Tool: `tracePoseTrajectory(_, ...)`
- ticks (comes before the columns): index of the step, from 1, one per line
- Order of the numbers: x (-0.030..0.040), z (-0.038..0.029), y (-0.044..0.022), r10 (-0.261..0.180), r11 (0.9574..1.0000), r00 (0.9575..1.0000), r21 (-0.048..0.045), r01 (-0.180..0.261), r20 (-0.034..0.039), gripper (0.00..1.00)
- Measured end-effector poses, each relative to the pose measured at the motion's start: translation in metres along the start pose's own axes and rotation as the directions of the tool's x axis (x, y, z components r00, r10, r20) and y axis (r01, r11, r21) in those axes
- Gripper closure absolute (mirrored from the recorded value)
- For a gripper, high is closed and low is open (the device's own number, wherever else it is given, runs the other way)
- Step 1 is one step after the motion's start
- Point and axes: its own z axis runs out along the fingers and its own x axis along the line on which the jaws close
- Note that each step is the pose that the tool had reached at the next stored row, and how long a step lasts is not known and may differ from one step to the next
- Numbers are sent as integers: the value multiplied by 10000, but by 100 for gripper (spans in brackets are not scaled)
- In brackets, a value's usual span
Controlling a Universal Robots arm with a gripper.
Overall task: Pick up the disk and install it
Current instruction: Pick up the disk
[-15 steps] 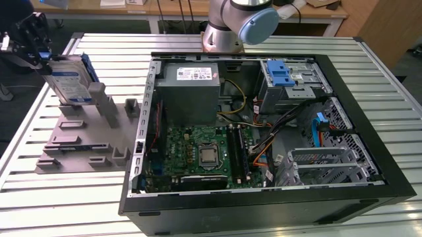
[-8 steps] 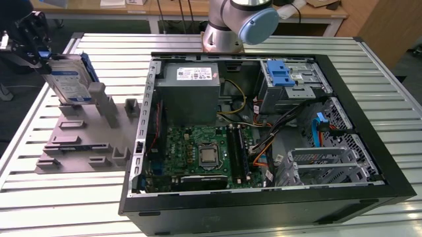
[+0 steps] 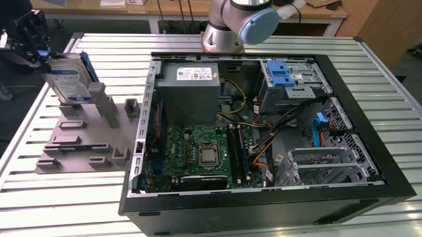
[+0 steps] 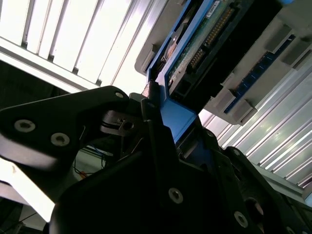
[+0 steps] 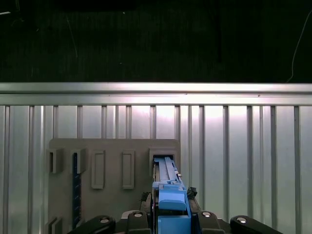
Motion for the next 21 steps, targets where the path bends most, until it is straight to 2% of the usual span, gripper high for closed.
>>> tracePoseTrajectory(21, -1, -76, 1, 0, 10000, 10000, 0, 0, 0, 64)
